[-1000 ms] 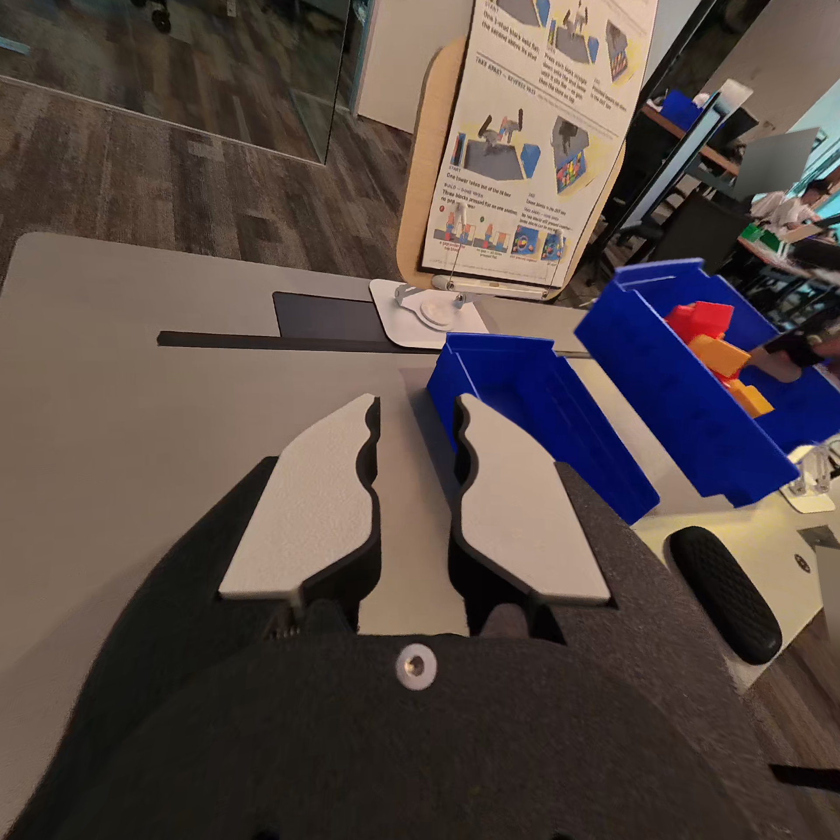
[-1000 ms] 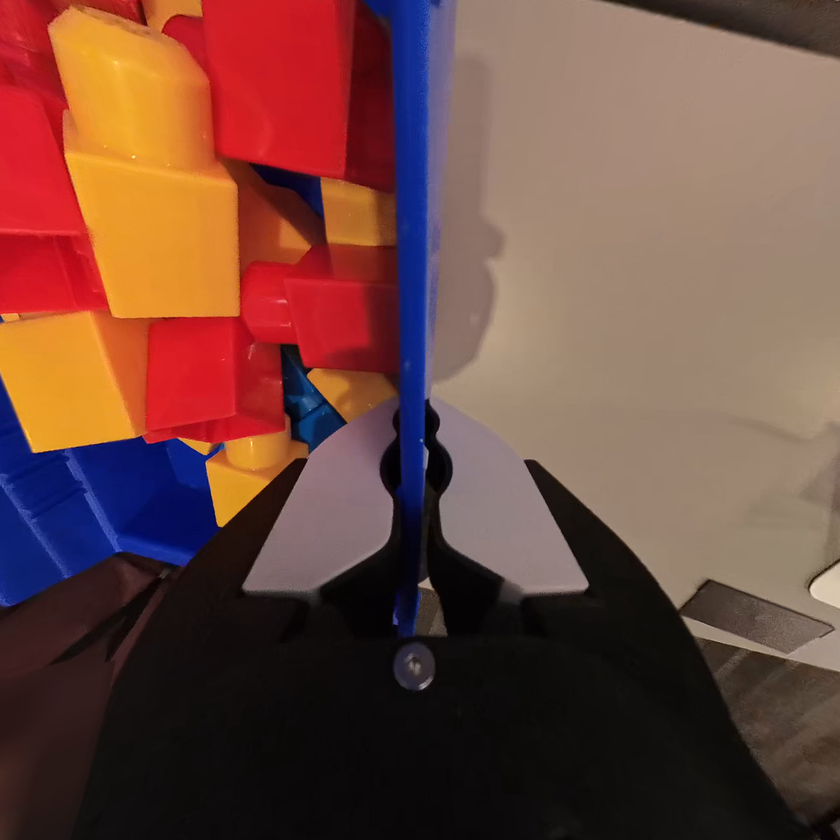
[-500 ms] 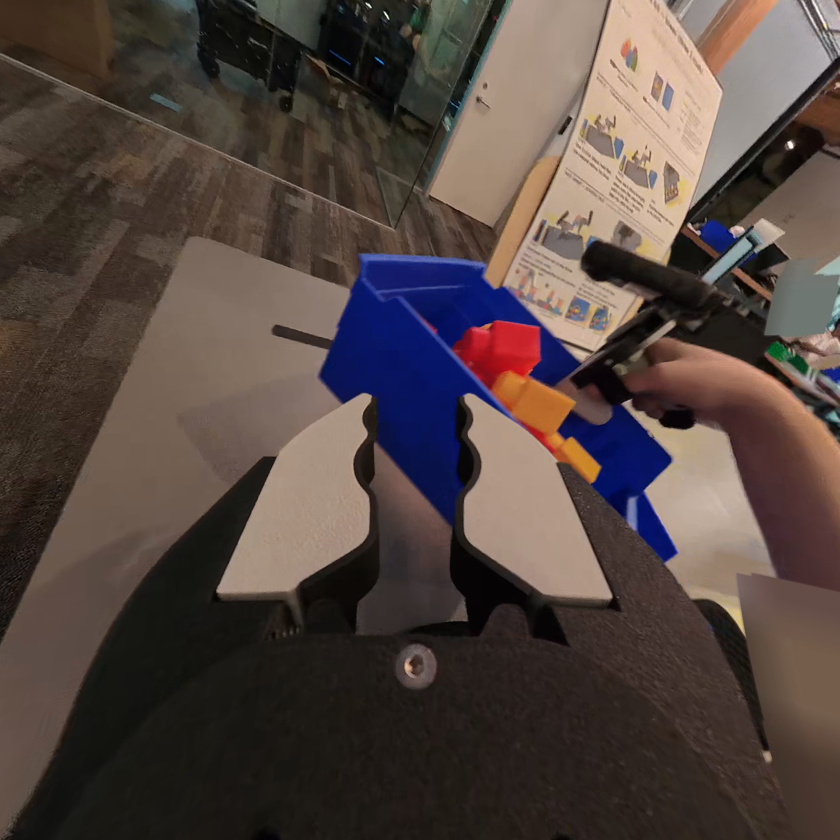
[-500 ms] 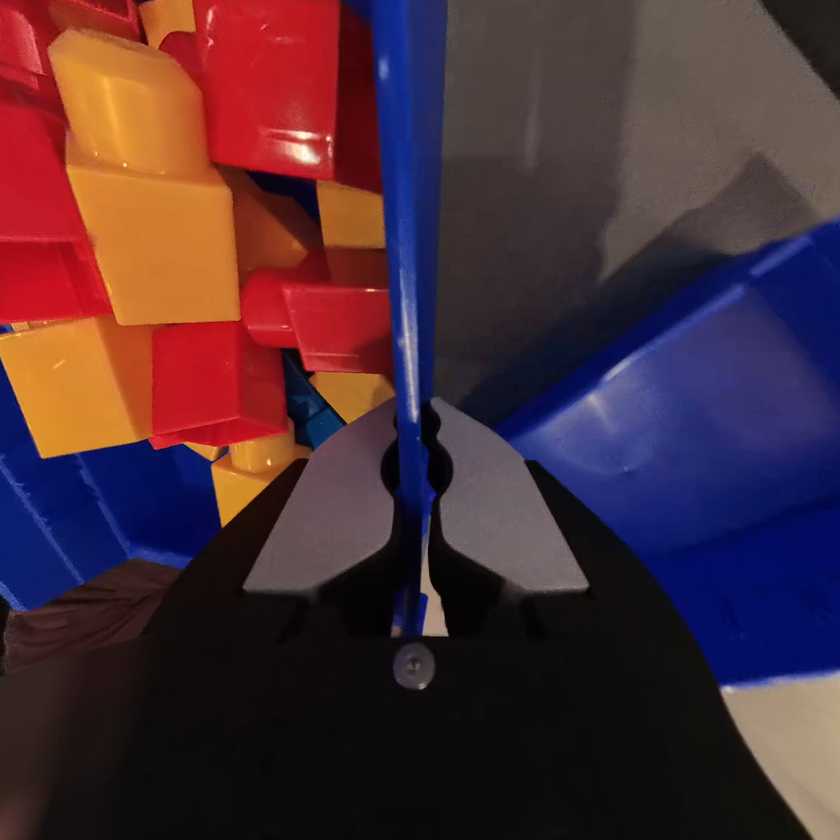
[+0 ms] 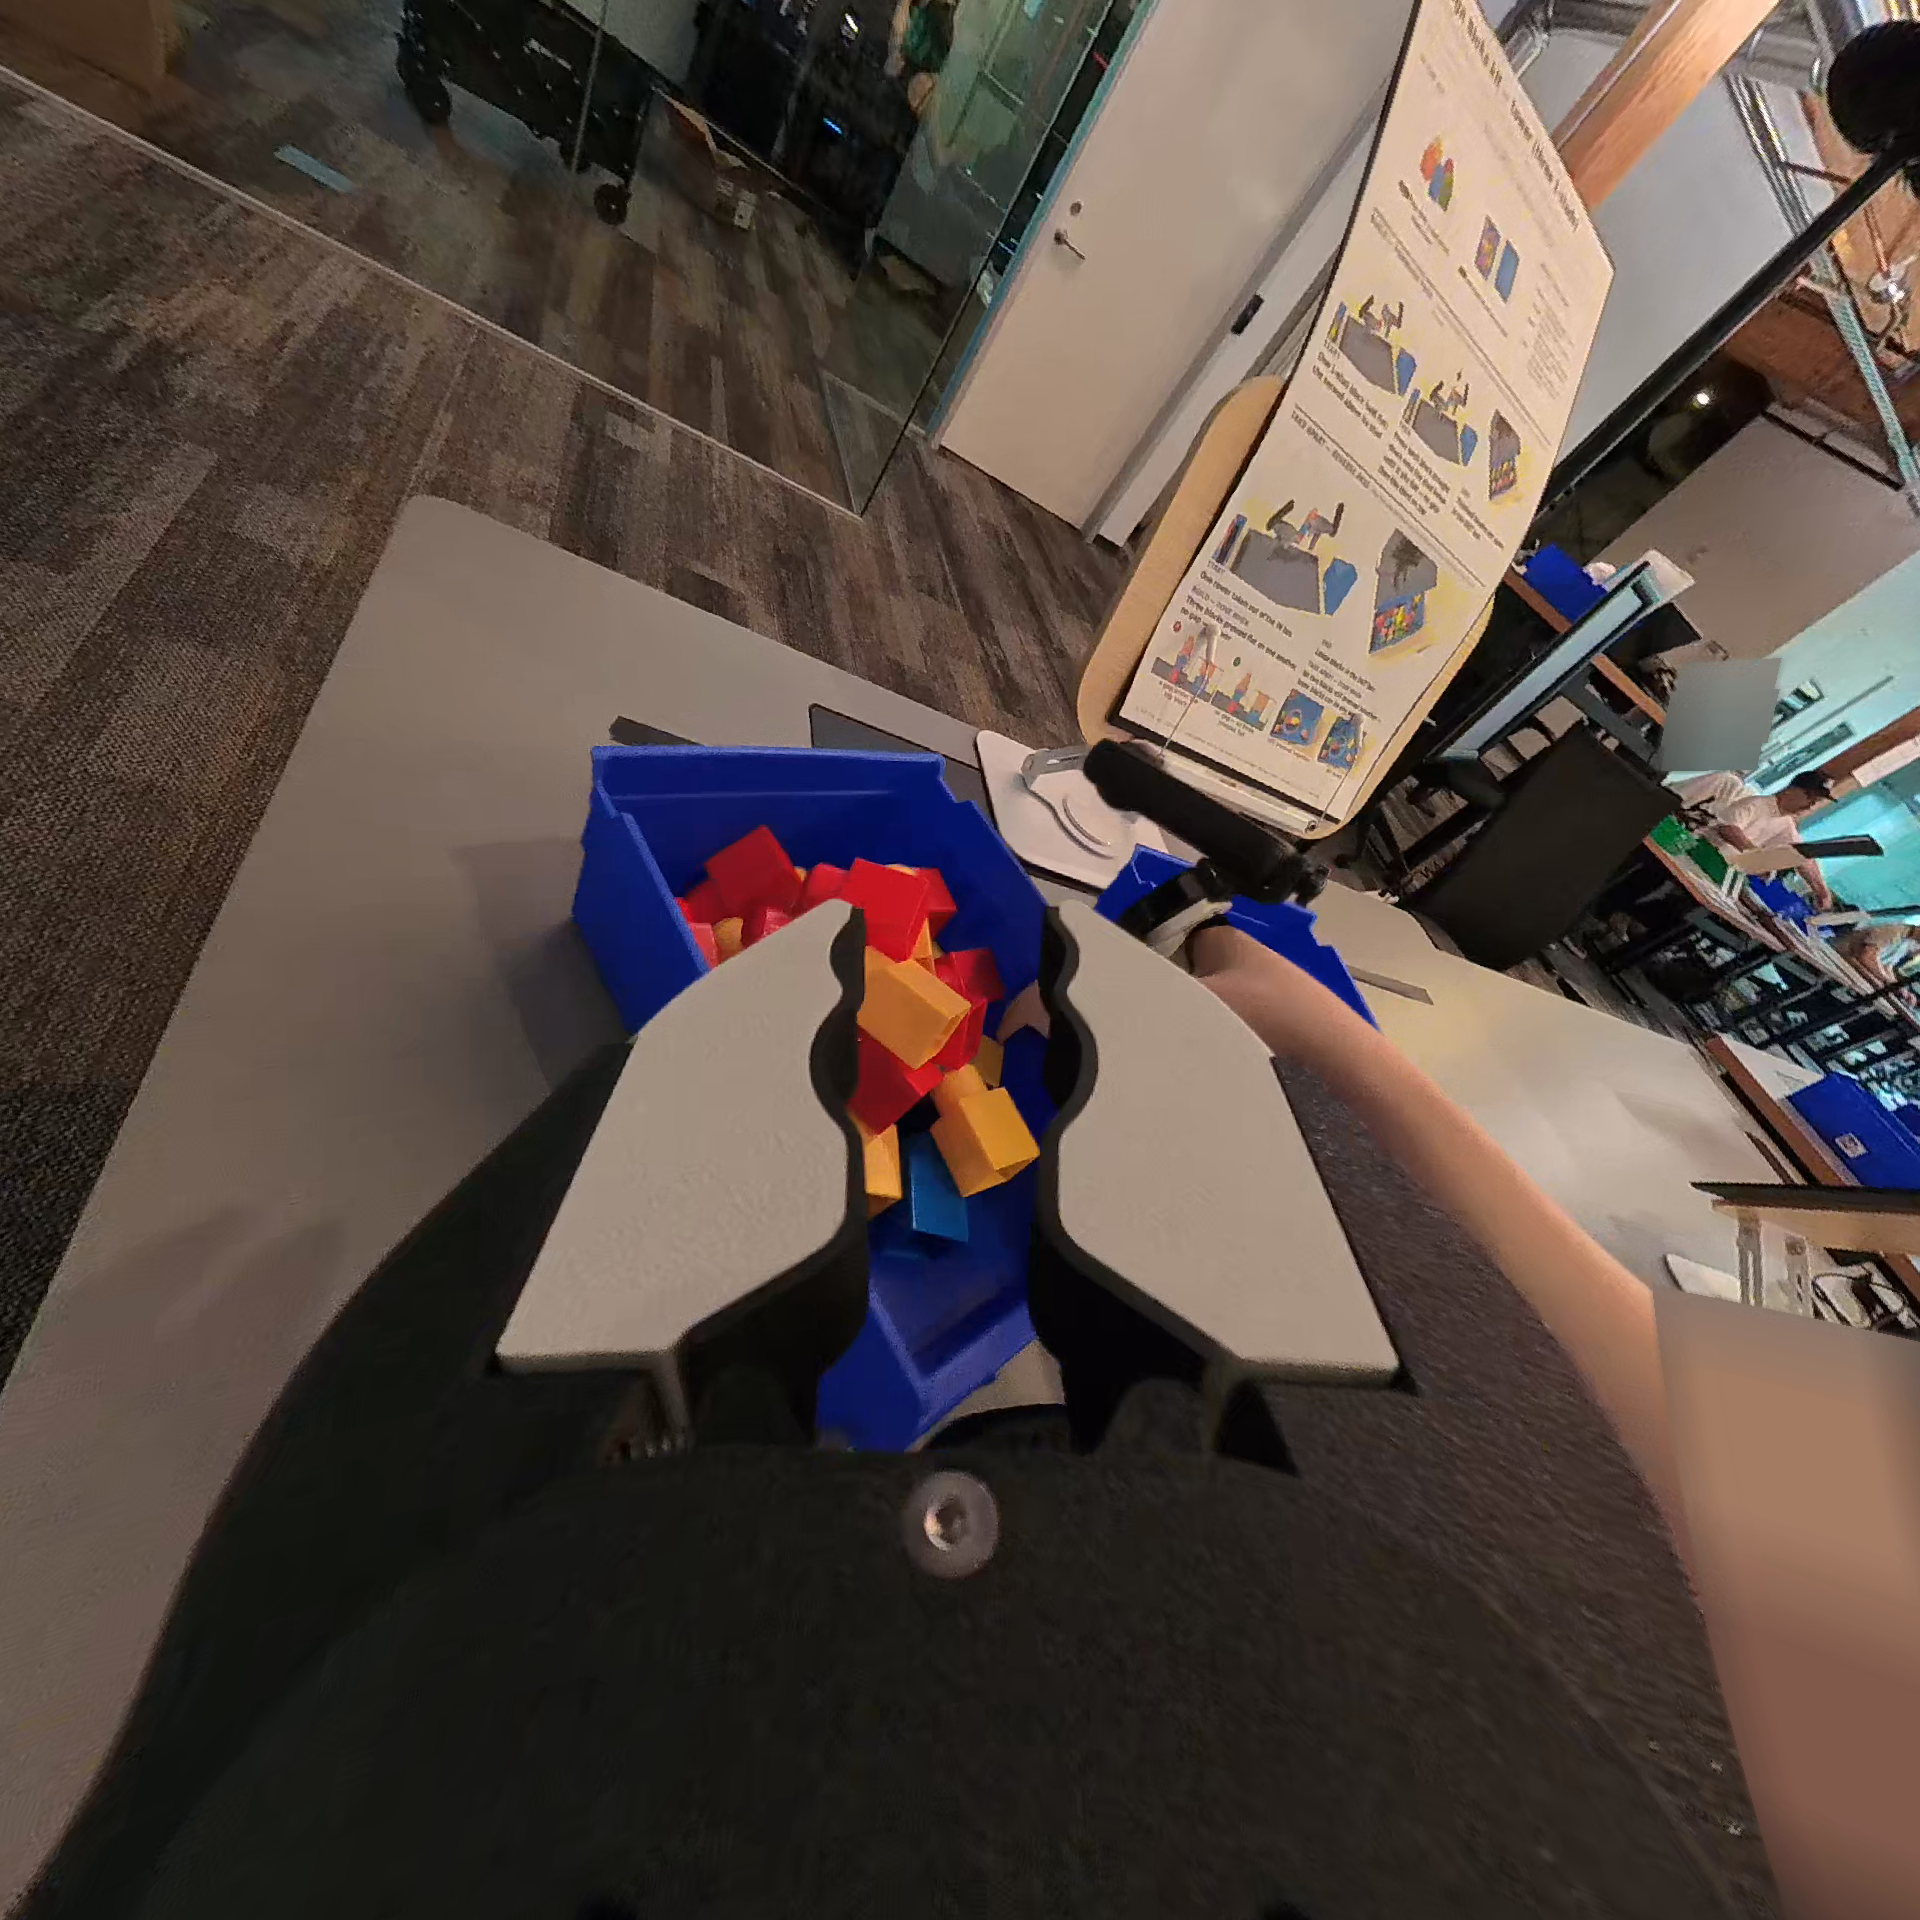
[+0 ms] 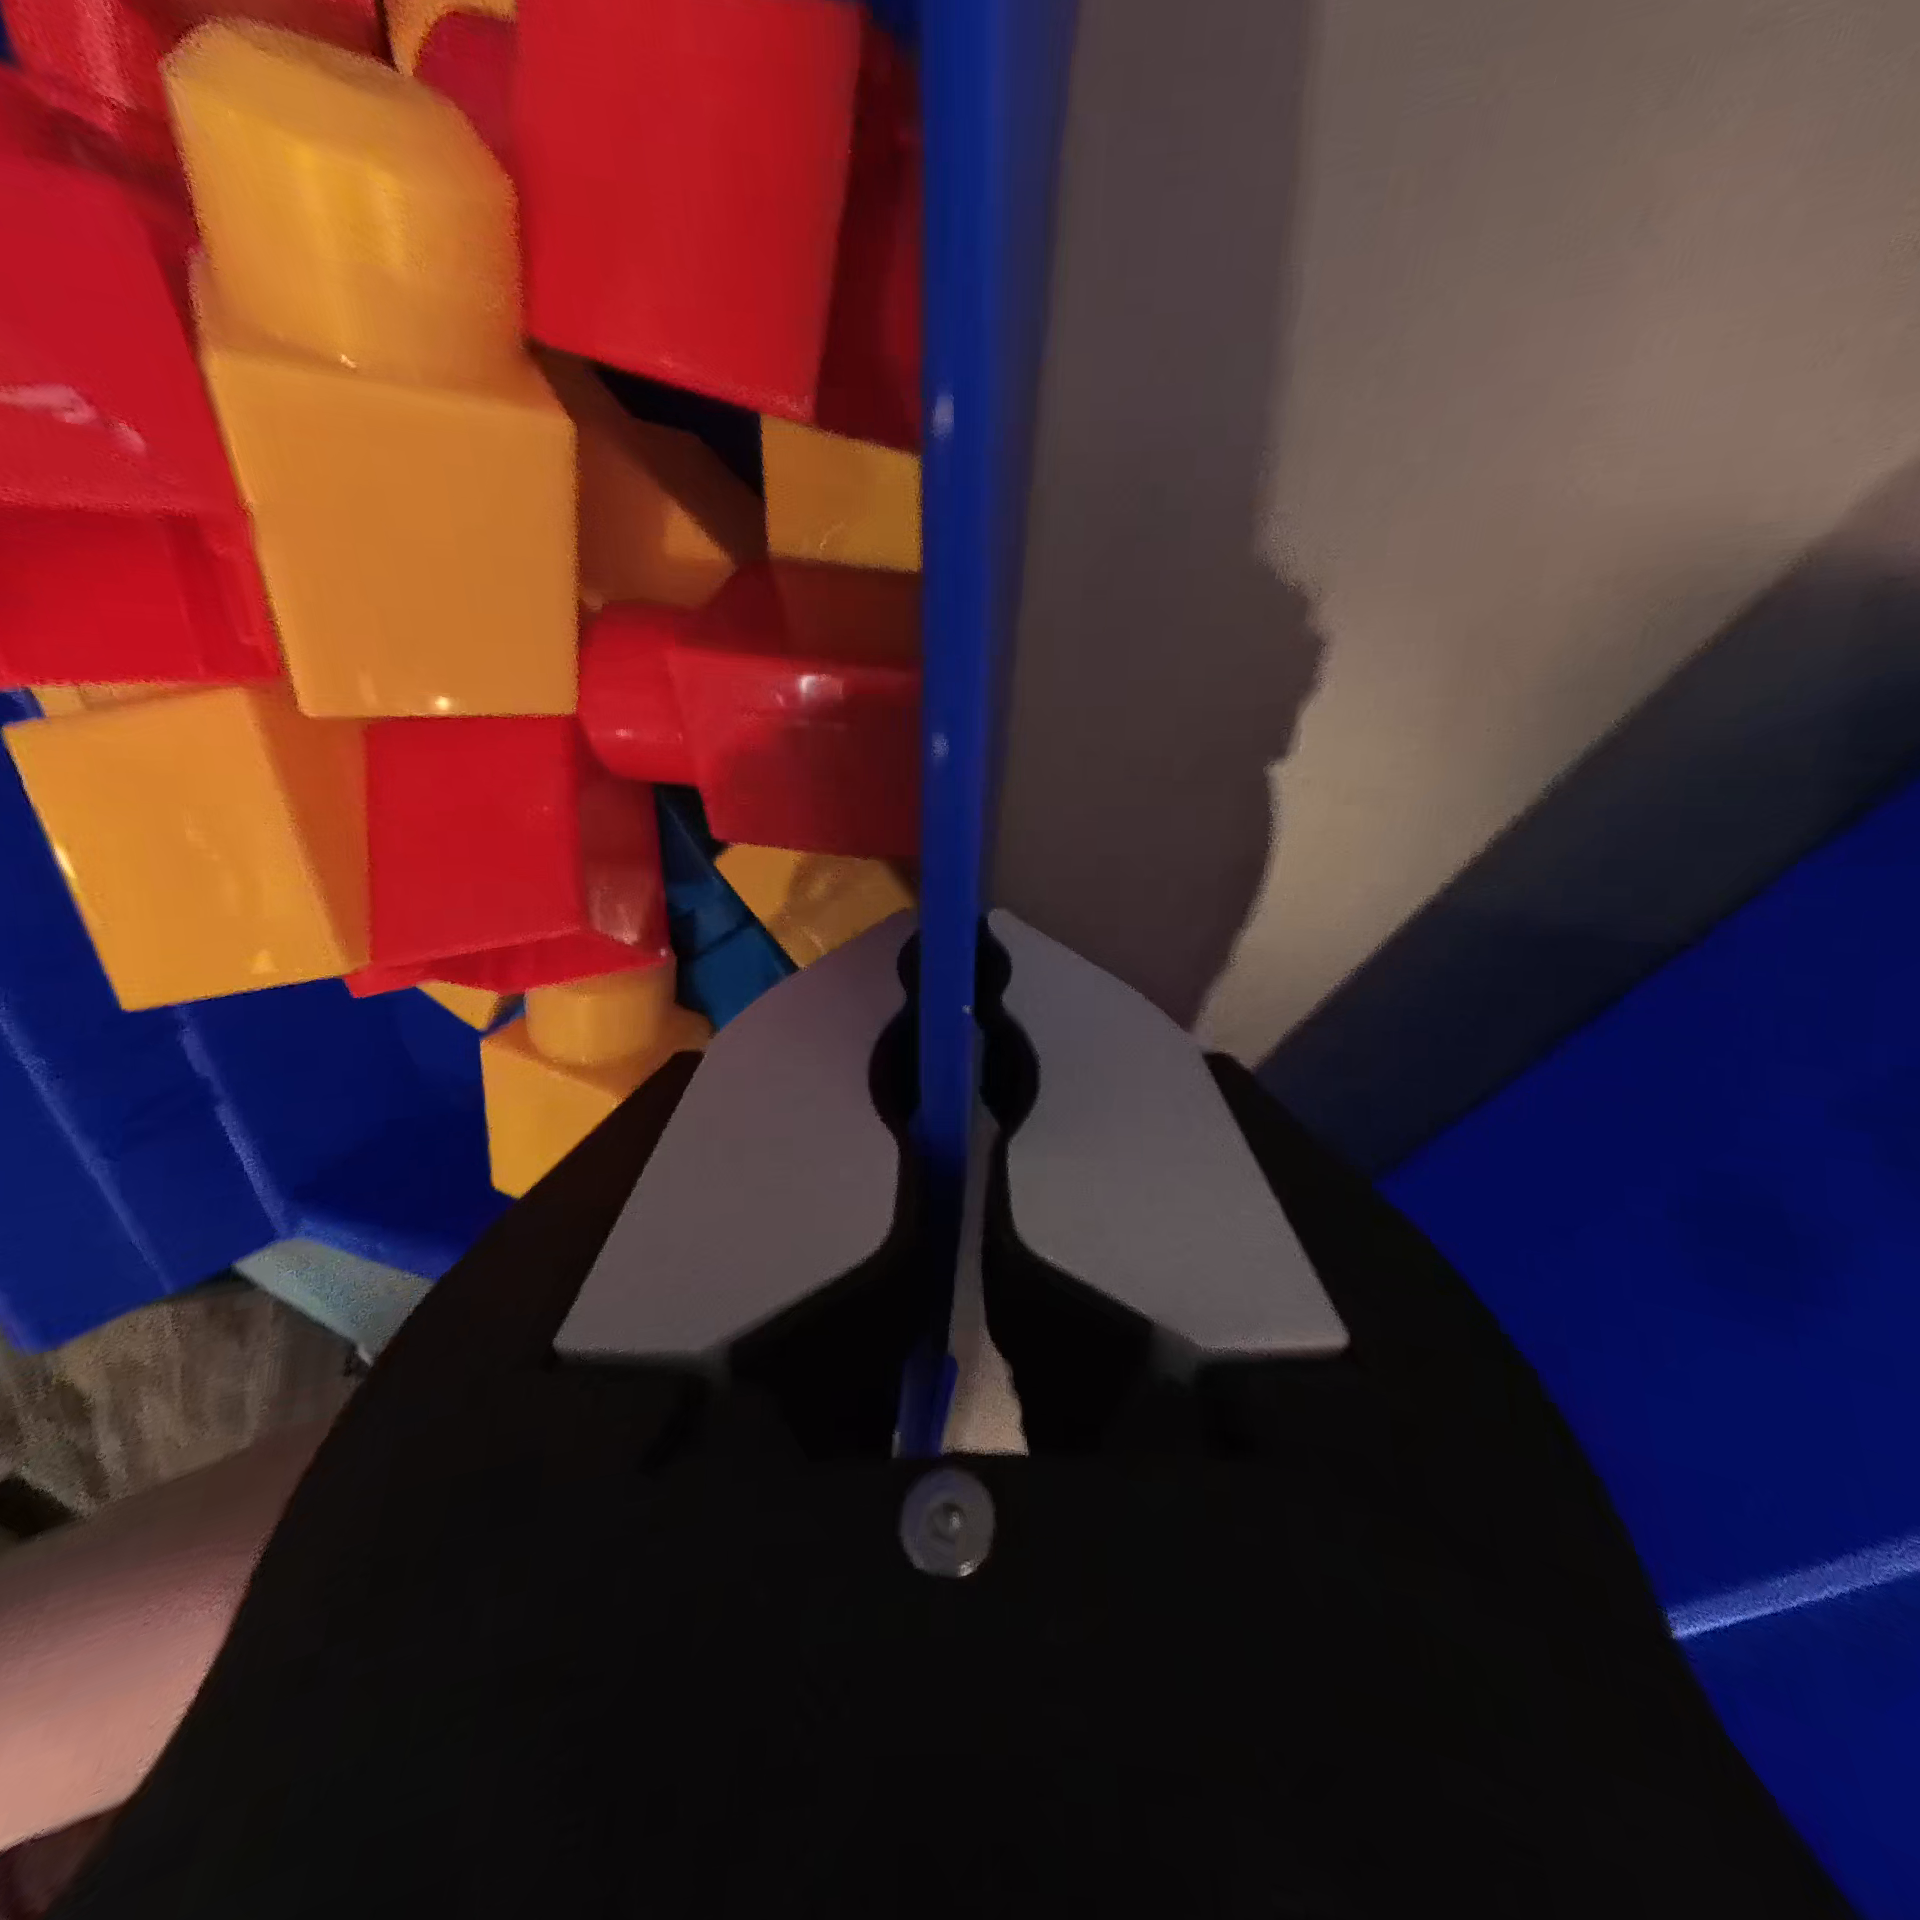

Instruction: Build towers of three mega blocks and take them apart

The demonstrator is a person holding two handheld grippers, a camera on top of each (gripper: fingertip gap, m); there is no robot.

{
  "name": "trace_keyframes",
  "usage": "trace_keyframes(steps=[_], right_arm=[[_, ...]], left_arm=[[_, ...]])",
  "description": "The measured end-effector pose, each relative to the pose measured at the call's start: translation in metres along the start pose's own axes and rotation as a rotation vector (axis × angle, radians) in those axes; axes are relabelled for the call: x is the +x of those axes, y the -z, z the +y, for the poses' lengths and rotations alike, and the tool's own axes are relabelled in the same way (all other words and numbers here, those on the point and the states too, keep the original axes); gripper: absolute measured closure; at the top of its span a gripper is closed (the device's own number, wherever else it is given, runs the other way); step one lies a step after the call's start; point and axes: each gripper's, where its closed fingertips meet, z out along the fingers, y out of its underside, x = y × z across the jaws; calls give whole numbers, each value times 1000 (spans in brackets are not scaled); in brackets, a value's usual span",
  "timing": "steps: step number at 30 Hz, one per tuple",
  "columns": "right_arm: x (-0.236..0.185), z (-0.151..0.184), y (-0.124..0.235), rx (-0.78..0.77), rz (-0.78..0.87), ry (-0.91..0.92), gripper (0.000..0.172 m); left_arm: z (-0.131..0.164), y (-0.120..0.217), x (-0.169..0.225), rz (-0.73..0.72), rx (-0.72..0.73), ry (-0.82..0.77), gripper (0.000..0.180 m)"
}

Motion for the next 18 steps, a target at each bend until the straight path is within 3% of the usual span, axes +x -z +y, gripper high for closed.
trace_keyframes(steps=[4,8,10,11,12,14,16,18], right_arm=[[-2,-14,23,131,4,65,155],[-2,-24,118,483,48,245,137],[54,-5,166,613,270,264,135],[99,8,185,628,428,230,124],[145,26,196,591,548,166,116],[205,67,185,458,544,26,110],[232,98,154,328,419,-63,109],[262,119,136,250,486,-51,109]], left_arm=[[2,-2,-4,10,-14,22,148],[4,0,-7,23,-18,47,147],[3,2,-7,28,-8,49,147],[2,3,-7,29,1,53,147],[0,4,-6,33,11,56,147],[-1,1,-1,43,14,59,147],[-1,-5,3,21,-2,39,147],[3,-12,7,-9,-43,15,147]])
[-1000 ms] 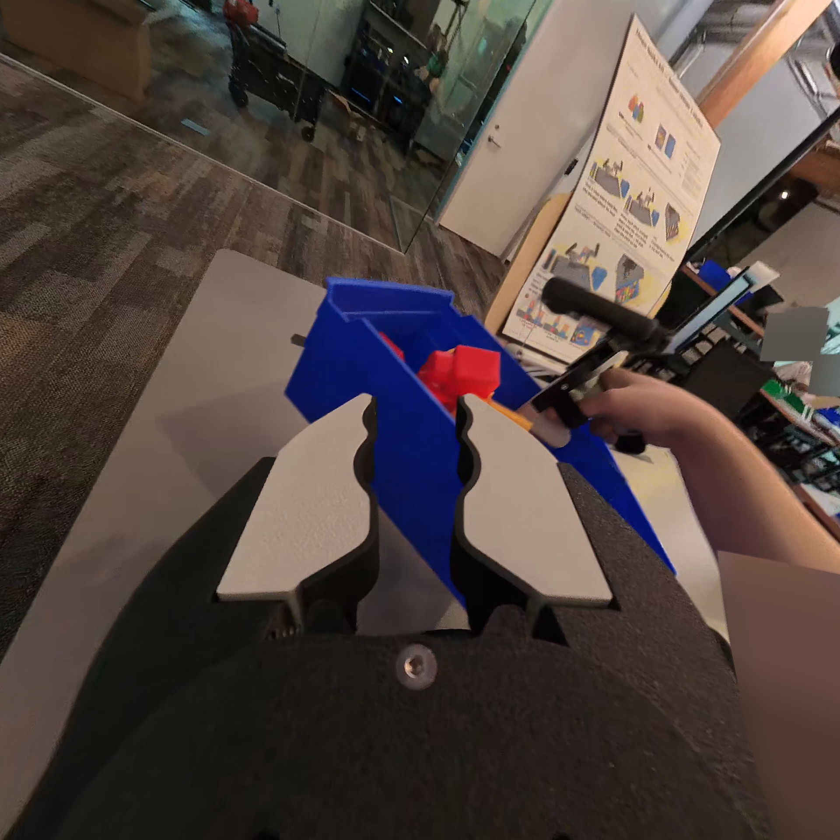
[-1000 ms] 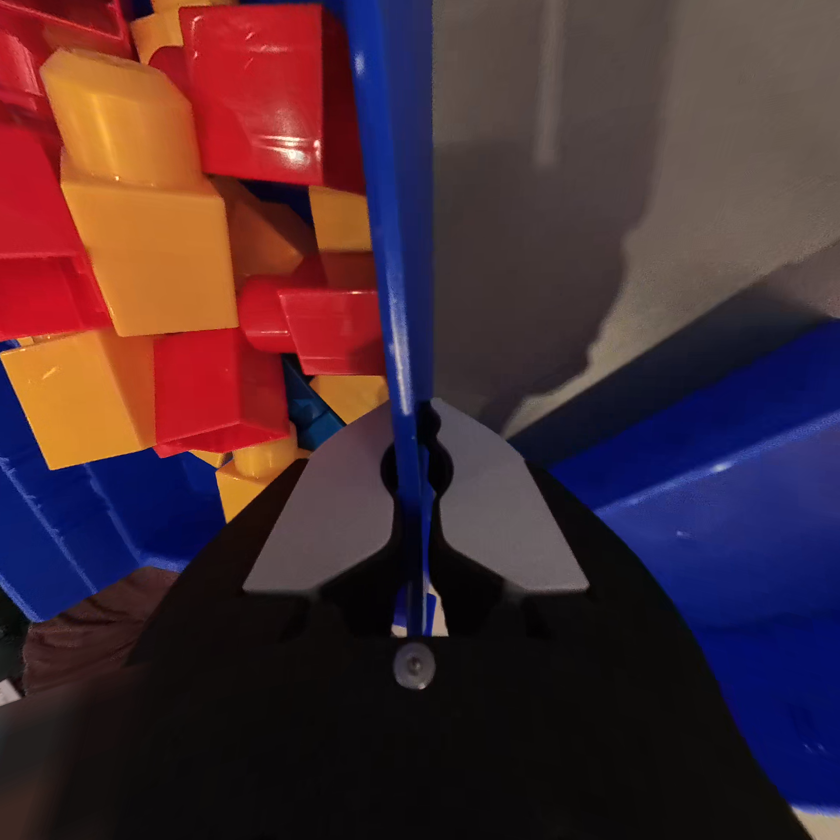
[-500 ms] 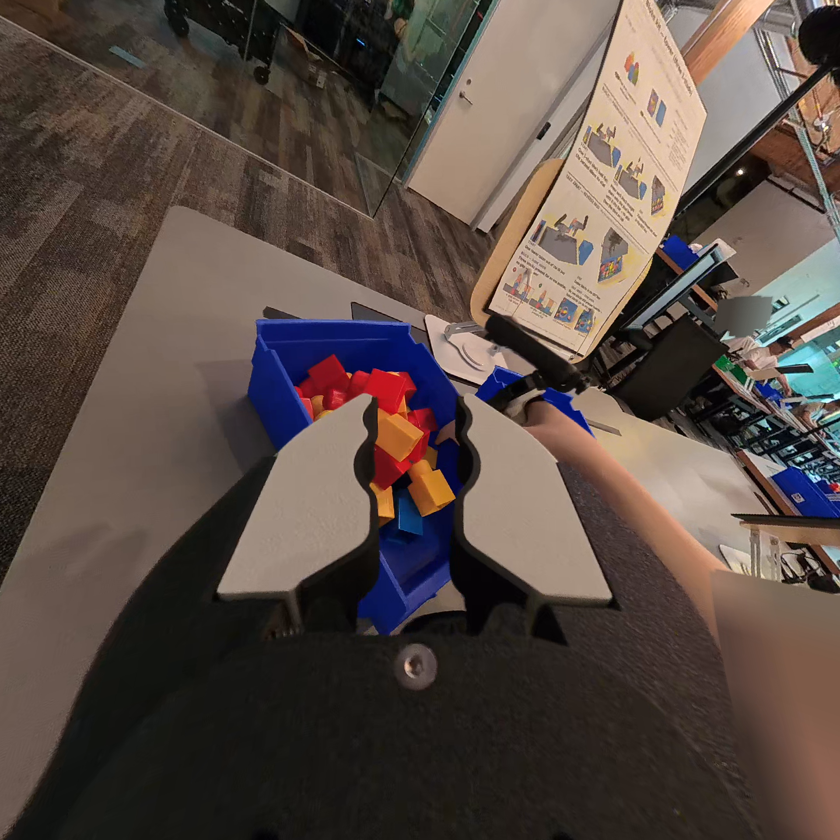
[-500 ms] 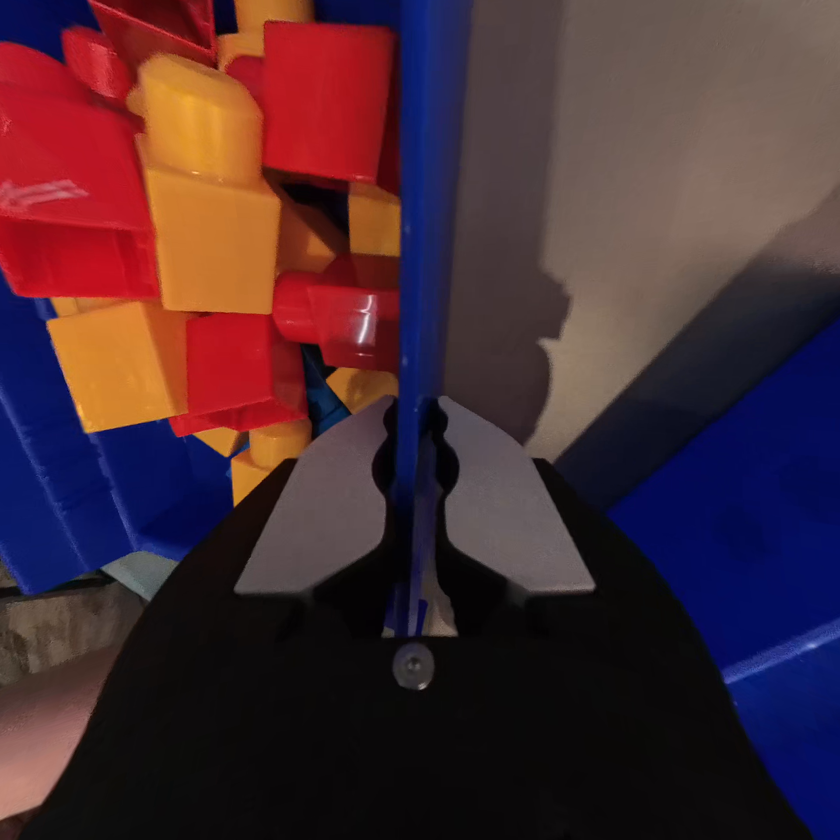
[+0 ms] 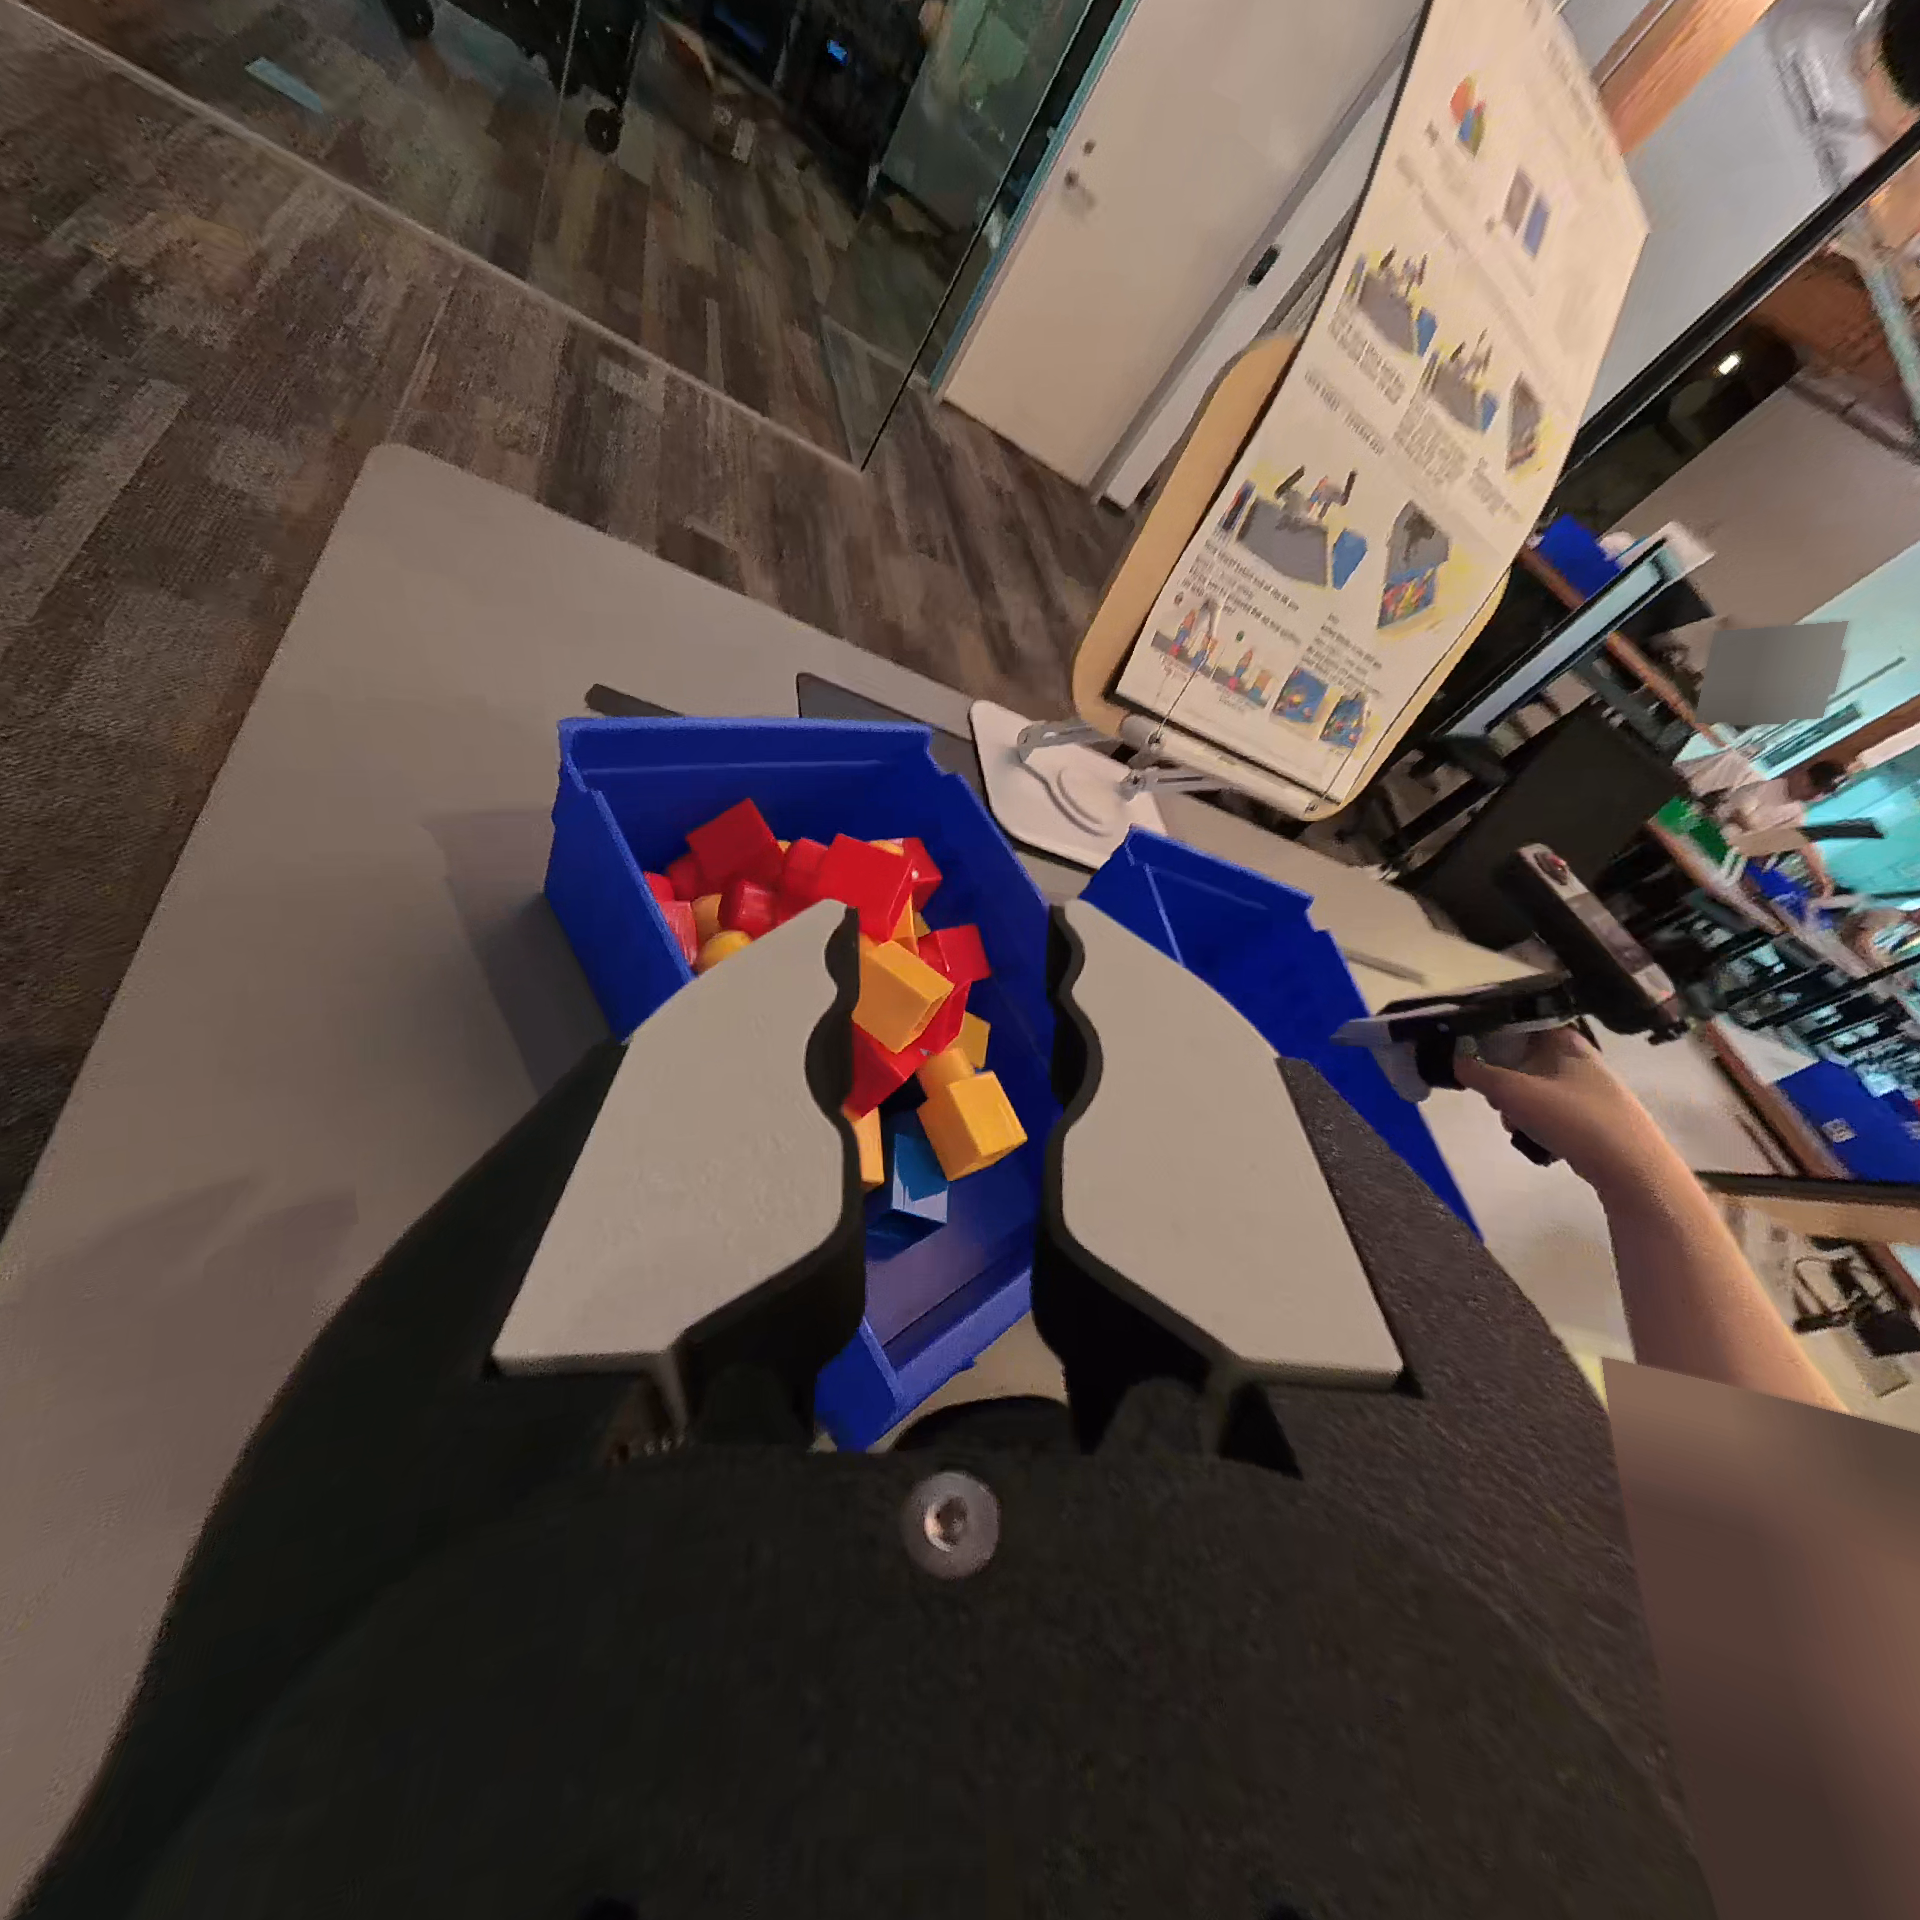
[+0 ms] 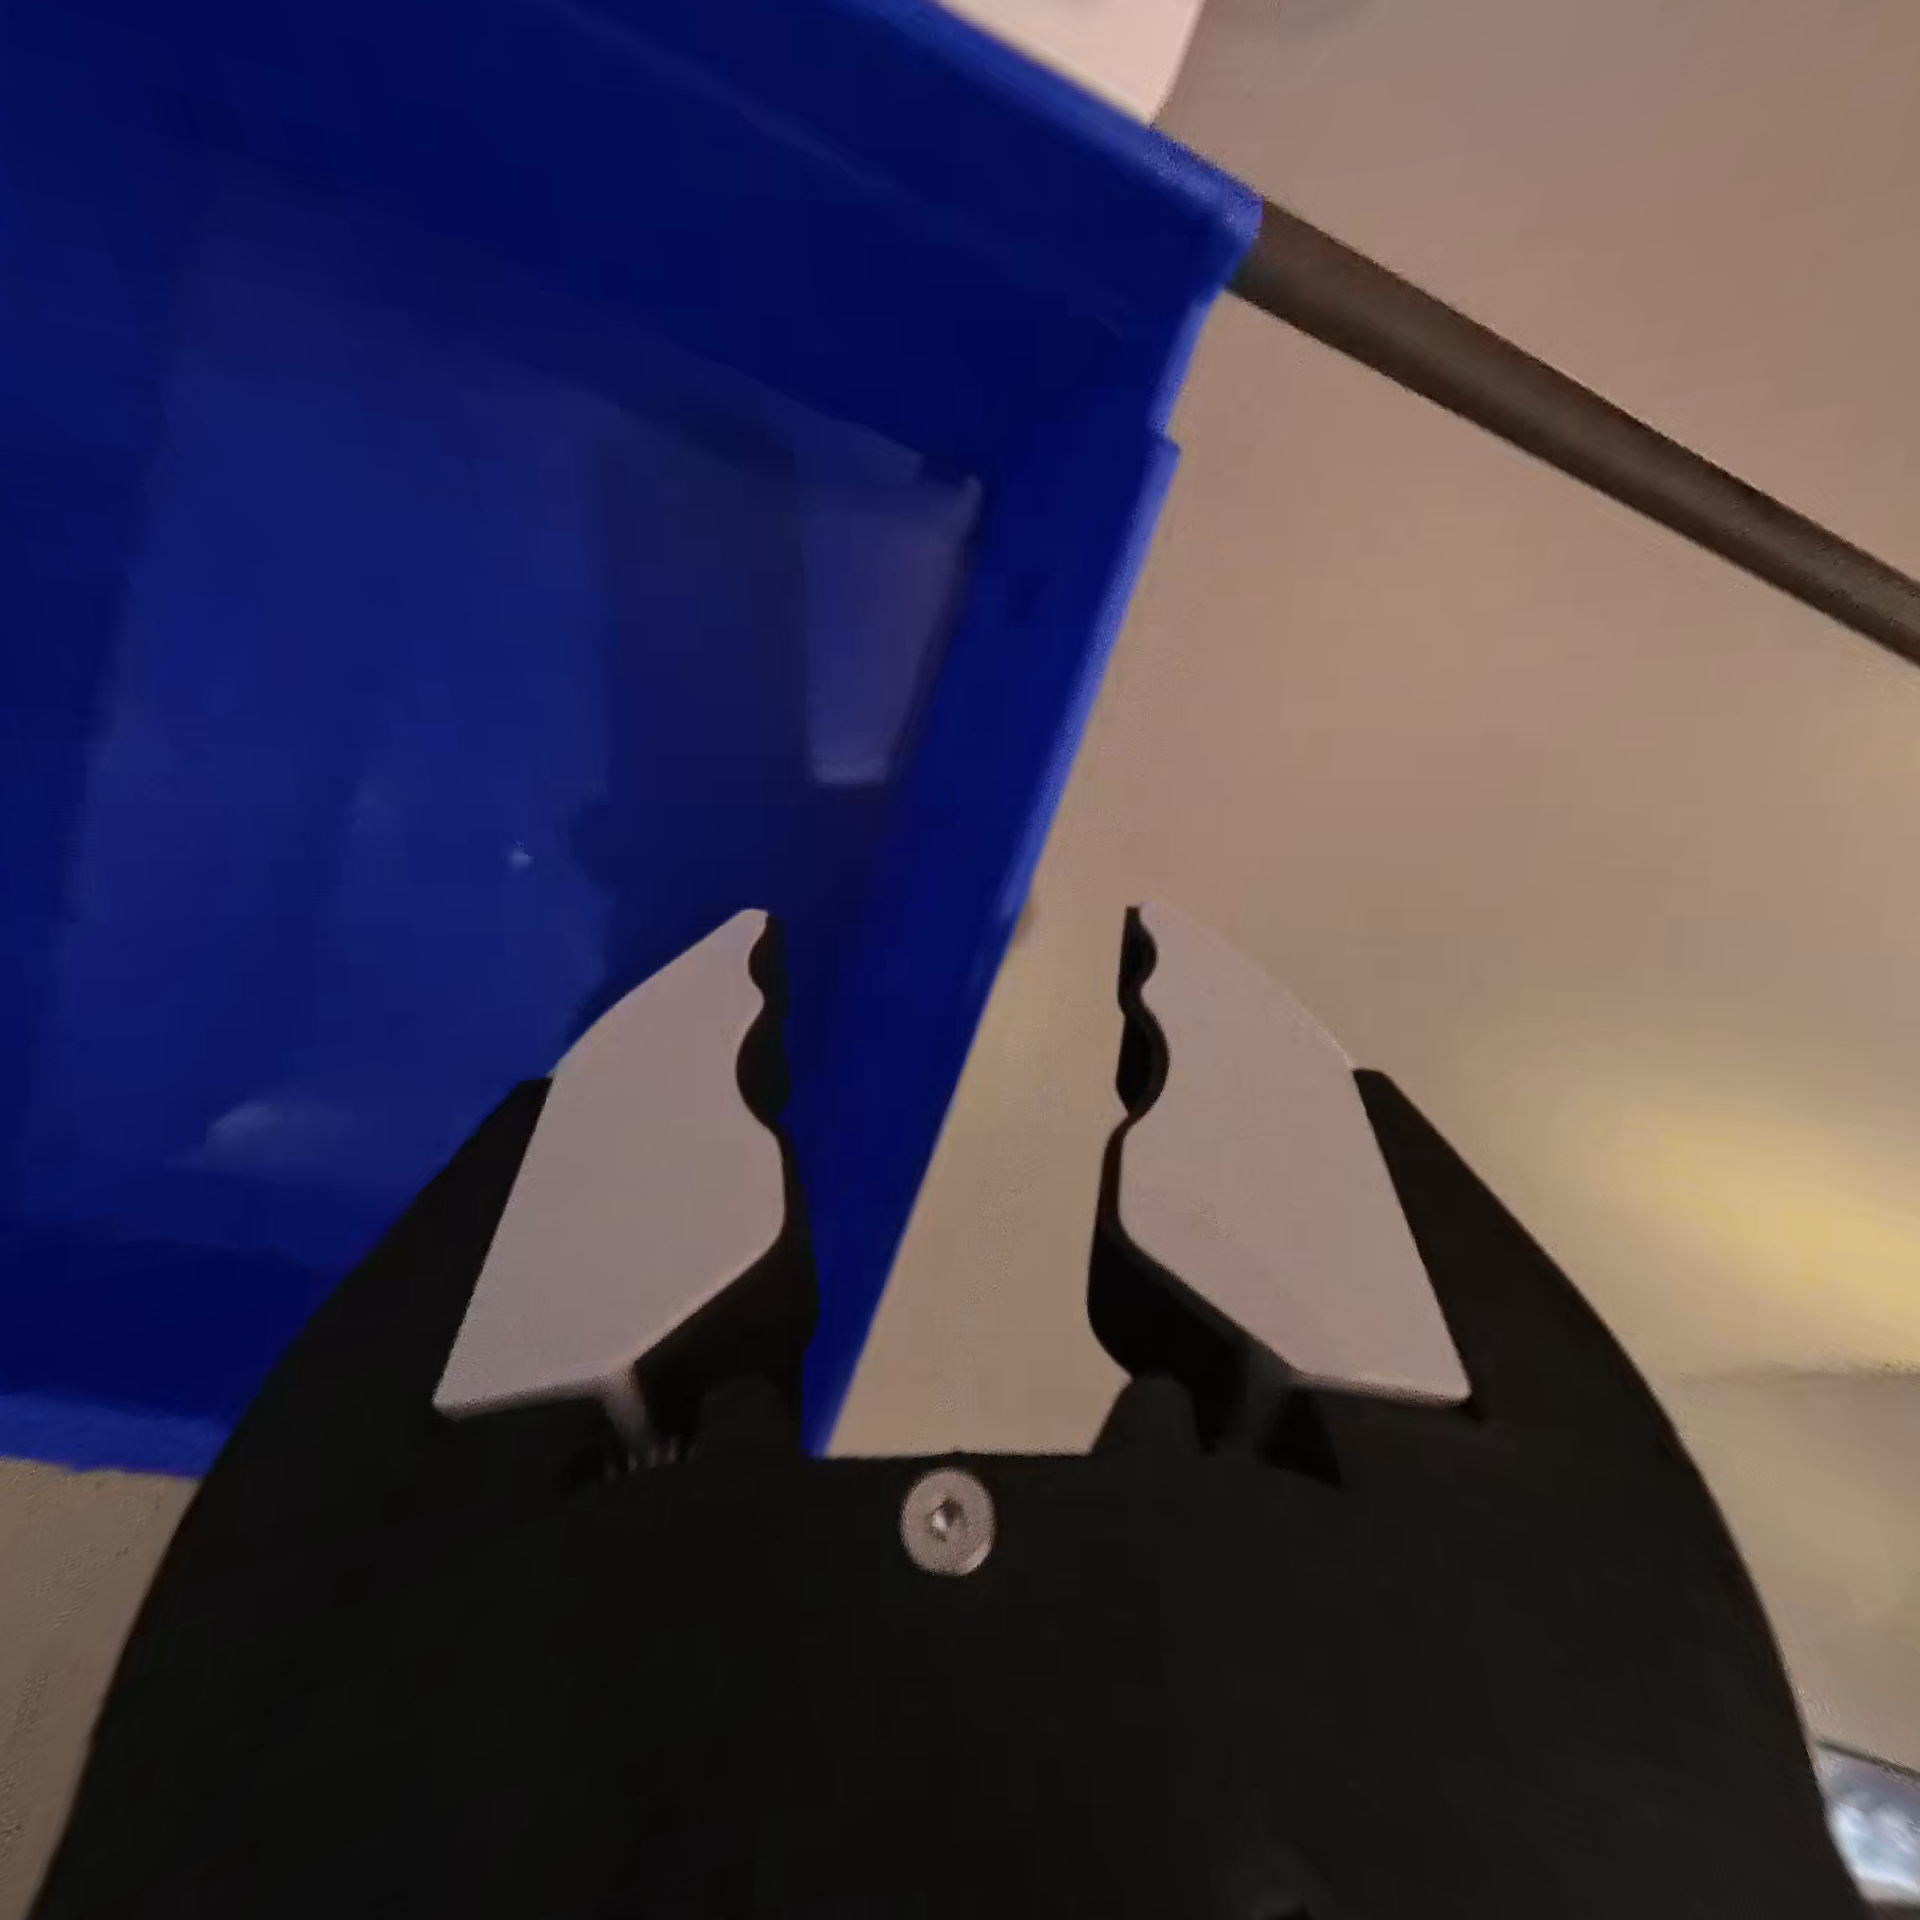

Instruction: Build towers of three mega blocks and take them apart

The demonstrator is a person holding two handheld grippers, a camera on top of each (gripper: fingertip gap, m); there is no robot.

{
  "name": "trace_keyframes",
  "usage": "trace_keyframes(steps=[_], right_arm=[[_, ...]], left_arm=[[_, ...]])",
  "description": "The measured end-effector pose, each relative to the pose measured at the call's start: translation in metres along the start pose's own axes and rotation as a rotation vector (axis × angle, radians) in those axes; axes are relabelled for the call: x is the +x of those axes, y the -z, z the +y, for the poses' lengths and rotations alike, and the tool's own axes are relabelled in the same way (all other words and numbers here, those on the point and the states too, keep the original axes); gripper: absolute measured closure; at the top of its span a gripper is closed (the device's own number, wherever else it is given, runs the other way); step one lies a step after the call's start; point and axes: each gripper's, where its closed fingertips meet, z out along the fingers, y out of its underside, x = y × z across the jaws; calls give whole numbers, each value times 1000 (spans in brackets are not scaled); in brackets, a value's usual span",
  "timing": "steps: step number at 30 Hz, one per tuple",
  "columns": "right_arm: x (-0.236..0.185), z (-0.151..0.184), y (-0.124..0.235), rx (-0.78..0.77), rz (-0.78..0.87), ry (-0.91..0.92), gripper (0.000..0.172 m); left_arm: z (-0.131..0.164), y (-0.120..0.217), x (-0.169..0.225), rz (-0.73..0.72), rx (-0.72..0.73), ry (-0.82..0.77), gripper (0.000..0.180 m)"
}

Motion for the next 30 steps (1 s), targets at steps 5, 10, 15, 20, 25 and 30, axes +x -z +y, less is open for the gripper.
trace_keyframes(steps=[5,10,15,20,25,30], right_arm=[[-19,43,-28,-209,-378,-151,159],[55,69,-32,-228,-385,-193,161],[148,118,-31,-246,-339,-264,164],[215,159,-29,-246,-313,-364,164],[239,177,-27,-231,-315,-390,165],[254,159,-15,-38,-243,-325,159]], left_arm=[[-4,-5,13,-49,-4,-51,147],[1,-16,28,-75,-46,-107,147],[7,-37,53,-79,-95,-178,147],[12,-54,77,-102,-116,-267,147],[22,-67,88,-181,-160,-339,141],[15,-65,110,-185,-83,-424,128]])
